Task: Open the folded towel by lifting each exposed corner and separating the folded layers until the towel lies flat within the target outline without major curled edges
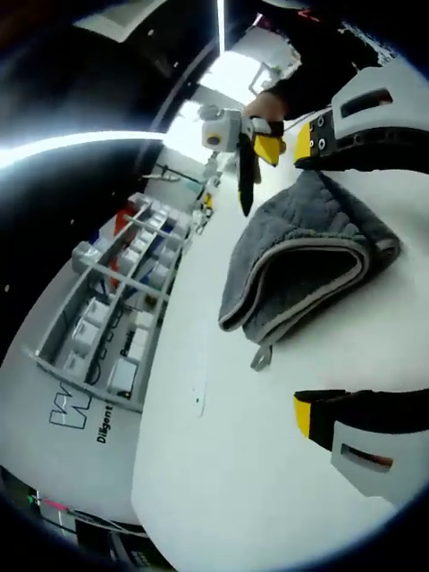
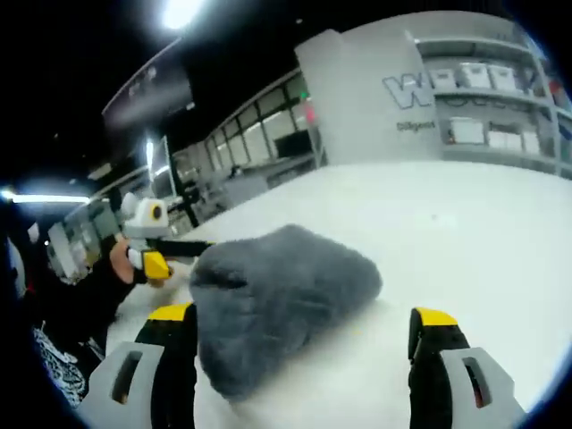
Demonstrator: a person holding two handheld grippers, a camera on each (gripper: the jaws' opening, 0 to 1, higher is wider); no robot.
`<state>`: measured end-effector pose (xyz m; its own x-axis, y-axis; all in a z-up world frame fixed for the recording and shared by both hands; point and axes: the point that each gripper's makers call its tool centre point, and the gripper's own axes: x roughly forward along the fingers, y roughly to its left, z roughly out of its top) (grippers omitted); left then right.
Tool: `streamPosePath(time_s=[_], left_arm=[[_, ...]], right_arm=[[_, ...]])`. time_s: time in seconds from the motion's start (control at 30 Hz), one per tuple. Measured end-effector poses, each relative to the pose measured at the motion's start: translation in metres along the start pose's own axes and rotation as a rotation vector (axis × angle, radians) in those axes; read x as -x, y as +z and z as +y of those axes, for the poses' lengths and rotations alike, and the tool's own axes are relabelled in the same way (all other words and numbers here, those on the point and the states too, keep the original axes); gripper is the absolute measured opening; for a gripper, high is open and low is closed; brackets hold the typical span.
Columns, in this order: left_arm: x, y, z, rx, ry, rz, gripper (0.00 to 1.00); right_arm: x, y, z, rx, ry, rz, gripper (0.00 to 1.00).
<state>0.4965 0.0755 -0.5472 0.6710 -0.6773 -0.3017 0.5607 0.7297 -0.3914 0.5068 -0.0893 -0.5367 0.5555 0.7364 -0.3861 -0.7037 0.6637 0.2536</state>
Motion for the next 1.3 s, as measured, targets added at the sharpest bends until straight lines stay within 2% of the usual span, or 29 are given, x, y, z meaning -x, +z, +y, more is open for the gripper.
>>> streamPosePath(time_s=[0.07, 0.13, 0.33, 0.43, 0.6, 0.7, 0.77, 1.03, 1.13, 1.23, 1.3], left_arm=[[0.005, -0.010, 0.004, -0.027, 0.051, 0.042, 1.00], [0.010, -0.009, 0.007, -0.050, 0.090, 0.019, 1.00], [0.025, -0.008, -0.007, -0.040, 0.108, -0.006, 1.00], [0.027, -0.013, -0.021, -0.034, 0.073, 0.007, 1.00], [0.029, -0.017, -0.032, -0.025, 0.050, 0.020, 1.00], [0.030, -0.019, -0.039, -0.010, 0.026, 0.023, 1.00], [0.030, -0.021, -0.047, 0.024, -0.013, 0.019, 1.00], [0.034, -0.031, -0.053, 0.073, -0.027, 0.023, 1.00], [0.036, -0.030, -0.053, 0.134, -0.016, -0.012, 1.00], [0.039, -0.029, -0.054, 0.218, -0.017, -0.045, 1.00], [0.041, -0.029, -0.054, 0.239, -0.020, -0.051, 1.00]], right_arm=[[0.003, 0.007, -0.007, 0.015, -0.005, -0.001, 0.99], [0.006, 0.015, -0.013, 0.033, -0.007, 0.003, 0.99], [0.011, 0.028, -0.024, 0.090, -0.017, 0.018, 0.98], [0.013, 0.036, -0.027, 0.107, -0.024, 0.010, 0.98], [0.018, 0.046, -0.029, 0.135, -0.025, 0.010, 0.97], [0.022, 0.049, -0.030, 0.162, -0.025, 0.022, 0.97], [0.026, 0.049, -0.031, 0.193, -0.017, 0.050, 0.96], [0.038, 0.065, -0.050, 0.233, -0.021, 0.091, 0.95], [0.039, 0.069, -0.054, 0.248, -0.017, 0.104, 0.94], [0.039, 0.071, -0.059, 0.283, -0.017, 0.145, 0.94], [0.040, 0.075, -0.062, 0.296, -0.020, 0.160, 0.94]])
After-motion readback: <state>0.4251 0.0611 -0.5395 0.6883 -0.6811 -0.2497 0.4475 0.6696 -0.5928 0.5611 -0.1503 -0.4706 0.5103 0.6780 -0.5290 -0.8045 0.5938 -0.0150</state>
